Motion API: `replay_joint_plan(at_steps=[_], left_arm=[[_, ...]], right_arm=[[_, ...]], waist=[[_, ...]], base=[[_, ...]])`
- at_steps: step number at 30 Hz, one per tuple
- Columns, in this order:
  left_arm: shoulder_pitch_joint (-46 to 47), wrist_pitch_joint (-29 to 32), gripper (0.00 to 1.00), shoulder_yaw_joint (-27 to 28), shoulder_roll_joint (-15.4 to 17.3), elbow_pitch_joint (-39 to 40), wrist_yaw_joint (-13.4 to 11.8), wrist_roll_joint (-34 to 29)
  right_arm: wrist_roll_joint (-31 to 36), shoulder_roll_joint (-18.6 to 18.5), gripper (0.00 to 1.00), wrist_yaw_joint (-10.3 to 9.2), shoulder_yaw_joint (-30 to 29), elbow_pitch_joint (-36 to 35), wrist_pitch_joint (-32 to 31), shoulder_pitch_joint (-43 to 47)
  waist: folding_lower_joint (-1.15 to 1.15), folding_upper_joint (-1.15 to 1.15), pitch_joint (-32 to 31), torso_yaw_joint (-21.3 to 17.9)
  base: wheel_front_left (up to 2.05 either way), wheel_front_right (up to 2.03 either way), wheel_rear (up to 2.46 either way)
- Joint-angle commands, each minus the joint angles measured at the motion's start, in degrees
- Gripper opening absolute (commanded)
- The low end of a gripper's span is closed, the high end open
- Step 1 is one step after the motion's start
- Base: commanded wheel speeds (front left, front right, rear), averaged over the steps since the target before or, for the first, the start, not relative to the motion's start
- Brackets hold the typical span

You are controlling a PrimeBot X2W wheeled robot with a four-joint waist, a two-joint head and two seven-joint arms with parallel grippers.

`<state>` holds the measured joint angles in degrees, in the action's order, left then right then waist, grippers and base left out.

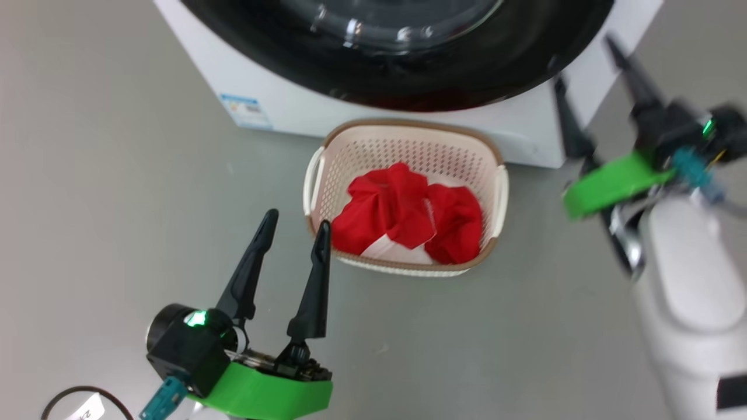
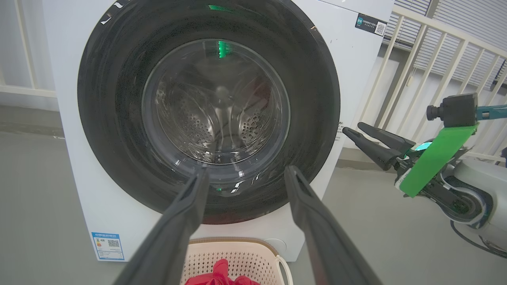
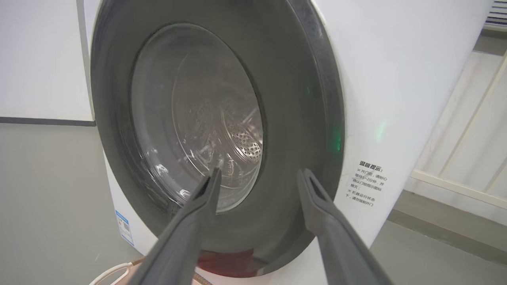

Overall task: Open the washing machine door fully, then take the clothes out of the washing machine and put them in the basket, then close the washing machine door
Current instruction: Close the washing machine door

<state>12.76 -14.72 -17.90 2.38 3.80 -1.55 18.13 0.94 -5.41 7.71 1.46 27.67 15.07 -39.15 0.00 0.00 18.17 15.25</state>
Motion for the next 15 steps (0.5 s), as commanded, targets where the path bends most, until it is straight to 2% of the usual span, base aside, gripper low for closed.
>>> replay_joint_plan(at_steps=[1, 6, 15], left_arm=[[-0.6, -0.3, 1.0, 2.1, 0.5, 1.0, 0.0, -0.5], [-2.2, -0.3, 1.0, 3.0, 0.5, 0.0, -0.1, -0.5], [-5.3, -0.3, 1.0, 5.4, 0.6, -2.5, 0.0, -0.8]], right_arm=[[-0.6, 1.3, 1.0, -0.22, 1.7, -2.6, -0.1, 2.2], [-2.7, 2.2, 1.0, -0.22, 3.2, -8.0, -0.1, 11.2], [-5.0, 2.5, 1.0, -0.22, 1.8, -15.7, -0.1, 23.1]], waist=[[0.0, 0.0, -2.9, -2.7], [0.0, 0.0, -6.3, -5.7], [0.0, 0.0, -11.5, -10.9]], base=[[0.0, 0.0, 0.0], [0.0, 0.0, 0.0], [0.0, 0.0, 0.0]])
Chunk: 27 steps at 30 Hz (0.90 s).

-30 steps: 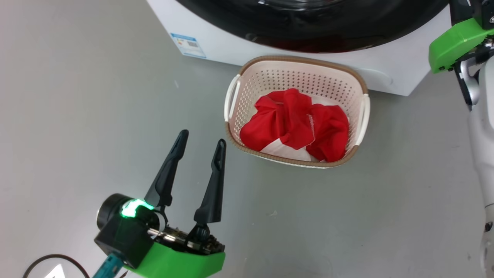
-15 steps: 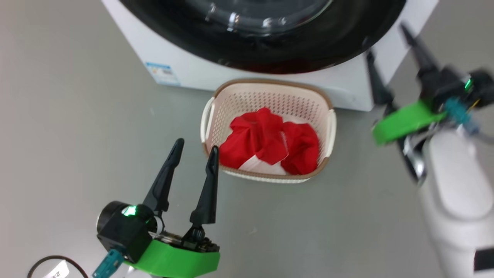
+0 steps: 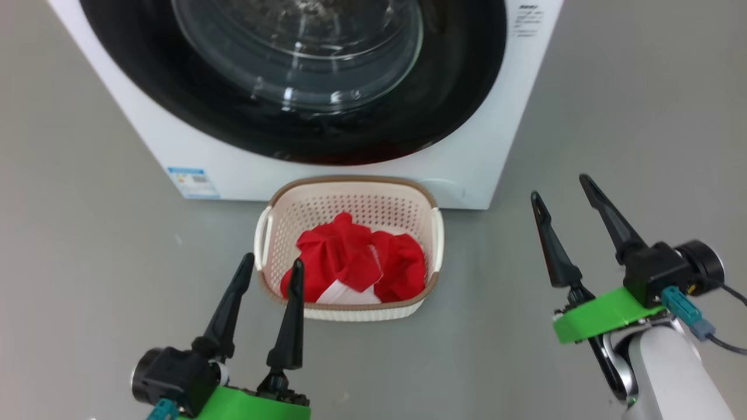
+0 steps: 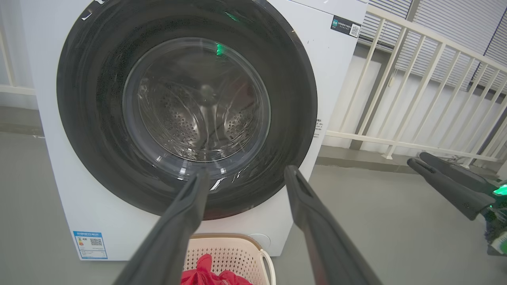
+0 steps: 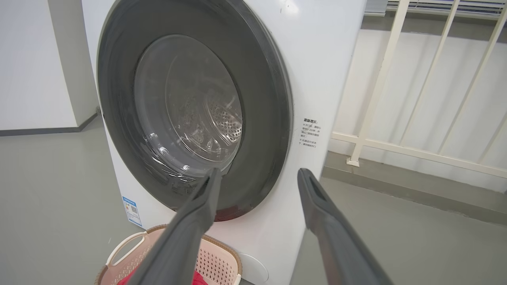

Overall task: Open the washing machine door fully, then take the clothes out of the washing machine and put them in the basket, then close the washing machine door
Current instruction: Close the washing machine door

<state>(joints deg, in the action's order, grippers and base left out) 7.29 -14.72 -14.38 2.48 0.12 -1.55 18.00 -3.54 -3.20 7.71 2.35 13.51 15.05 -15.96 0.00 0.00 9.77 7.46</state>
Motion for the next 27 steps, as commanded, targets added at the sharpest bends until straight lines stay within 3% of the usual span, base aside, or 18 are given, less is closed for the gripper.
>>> replay_joint_plan(at_steps=[1, 12, 27], left_arm=[[0.0, -0.3, 1.0, 2.2, 0.7, 1.0, -0.1, -1.4], [-3.9, -0.3, 1.0, 4.8, 1.4, -0.9, -1.0, -4.7], [-7.9, -0.3, 1.0, 8.8, 1.2, 0.3, 0.3, -4.8]], right_arm=[[-0.7, 0.3, 1.0, -0.22, 0.5, -2.1, 0.0, 0.9], [-1.7, 0.3, 1.0, -0.22, -4.1, -6.1, 0.0, 8.1], [-3.7, 0.3, 1.0, -0.22, -8.1, -13.7, 0.0, 17.7]], waist=[[0.0, 0.0, -3.5, -3.6], [0.0, 0.0, -7.8, -8.0], [0.0, 0.0, -11.4, -9.1]], base=[[0.0, 0.0, 0.0], [0.0, 0.0, 0.0], [0.0, 0.0, 0.0]])
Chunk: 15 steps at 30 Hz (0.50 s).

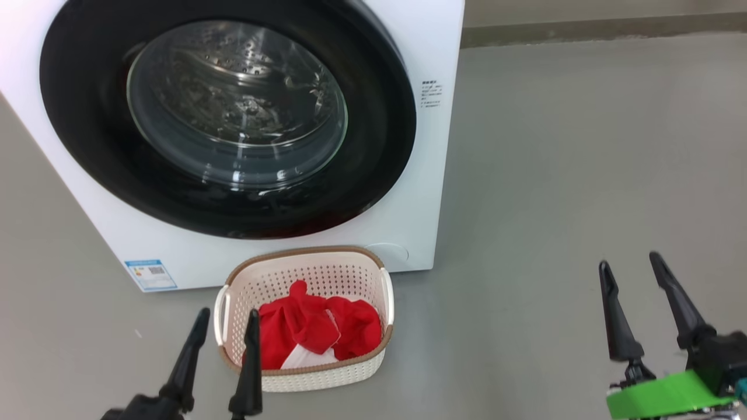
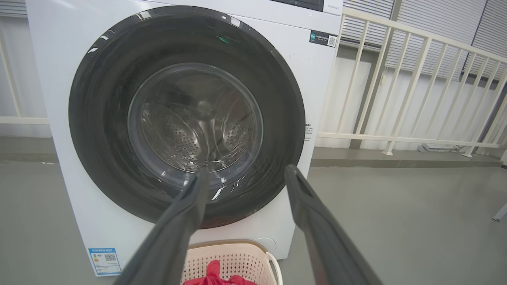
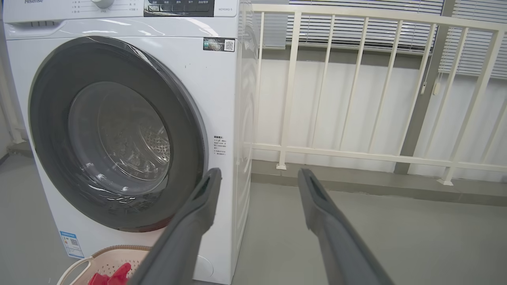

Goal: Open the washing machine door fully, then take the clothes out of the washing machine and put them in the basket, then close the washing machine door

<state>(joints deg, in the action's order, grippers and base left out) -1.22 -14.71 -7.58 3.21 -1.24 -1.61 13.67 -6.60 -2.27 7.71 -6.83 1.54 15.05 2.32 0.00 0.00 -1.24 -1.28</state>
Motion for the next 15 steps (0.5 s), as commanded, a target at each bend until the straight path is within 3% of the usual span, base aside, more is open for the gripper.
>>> replay_joint_plan(at_steps=[1, 15], left_arm=[[0.2, -0.3, 1.0, 2.1, 0.7, 1.8, 0.8, -0.8], [-2.1, -0.3, 1.0, 5.0, 0.4, 2.5, 3.4, -1.4]], right_arm=[[-0.8, -0.6, 1.0, -0.22, 1.0, -2.0, 0.0, 0.1], [-1.3, -0.6, 1.0, -0.22, 0.6, -2.8, 0.0, 3.3]], waist=[[0.0, 0.0, -0.7, -0.6], [0.0, 0.0, -2.2, -2.5]], base=[[0.0, 0.0, 0.0], [0.0, 0.0, 0.0]])
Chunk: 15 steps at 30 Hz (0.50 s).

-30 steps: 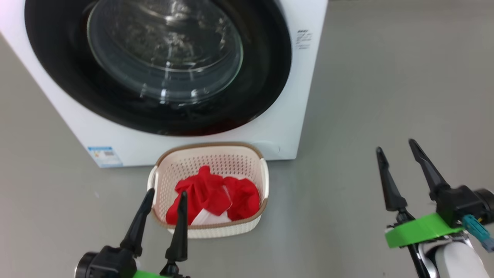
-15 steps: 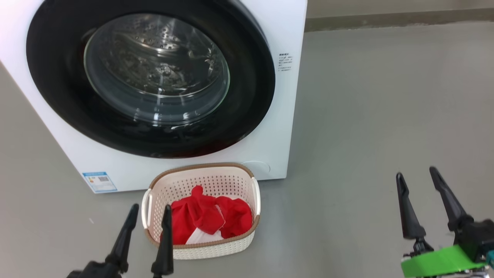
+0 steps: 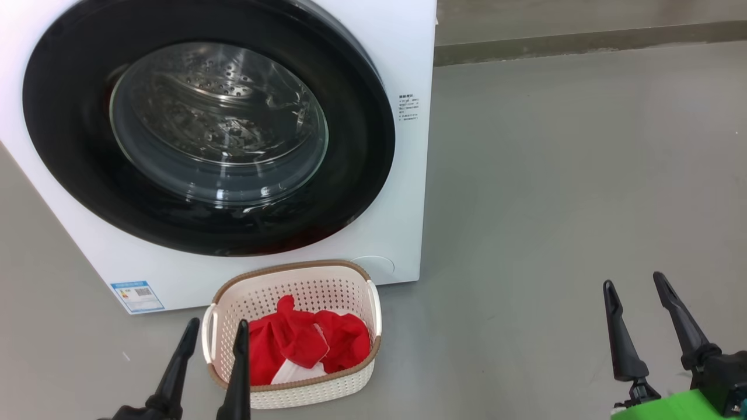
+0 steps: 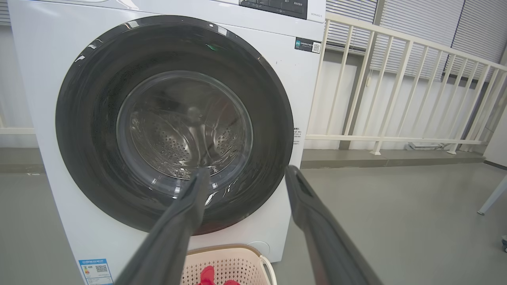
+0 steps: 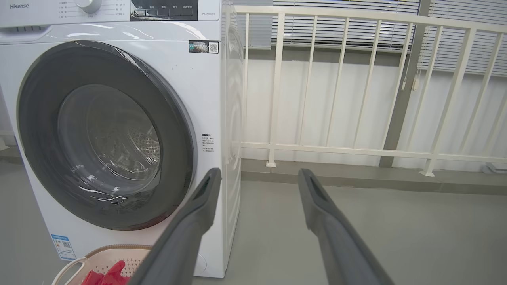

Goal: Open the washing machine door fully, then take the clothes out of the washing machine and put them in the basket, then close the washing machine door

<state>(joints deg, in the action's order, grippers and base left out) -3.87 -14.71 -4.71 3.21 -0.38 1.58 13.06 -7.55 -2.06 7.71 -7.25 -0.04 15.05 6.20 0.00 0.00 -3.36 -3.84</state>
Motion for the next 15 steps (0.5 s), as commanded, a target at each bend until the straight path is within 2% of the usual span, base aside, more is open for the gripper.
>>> replay_joint_plan(at_steps=[1, 9, 10, 15], left_arm=[[0.5, -0.3, 1.0, 2.2, 0.4, 1.6, 0.3, -0.8], [-0.1, -0.3, 1.0, 2.2, 0.1, 1.9, 1.5, -1.2], [-1.2, 0.0, 0.0, 0.3, -0.2, 0.3, 1.6, -0.7], [-2.1, 0.2, 0.0, -0.1, -0.6, -2.8, 1.8, 0.2]], right_arm=[[-0.3, -0.8, 1.0, -0.22, 1.0, -1.2, 0.0, -0.6], [-0.3, -0.8, 1.0, -0.22, 1.1, -1.4, 0.0, -0.5], [0.0, 0.0, 0.0, 0.0, 0.0, 0.0, 0.0, 0.7], [-0.5, 0.8, 0.0, 0.01, 0.5, 3.4, -0.1, 1.4]], waist=[[0.0, 0.0, -0.1, 0.1], [0.0, 0.0, -0.4, 0.3], [0.0, 0.0, -0.4, 0.3], [0.0, 0.0, -0.4, 0.3]], base=[[0.0, 0.0, 0.0], [0.0, 0.0, 0.0], [0.0, 0.0, 0.0], [0.0, 0.0, 0.0]])
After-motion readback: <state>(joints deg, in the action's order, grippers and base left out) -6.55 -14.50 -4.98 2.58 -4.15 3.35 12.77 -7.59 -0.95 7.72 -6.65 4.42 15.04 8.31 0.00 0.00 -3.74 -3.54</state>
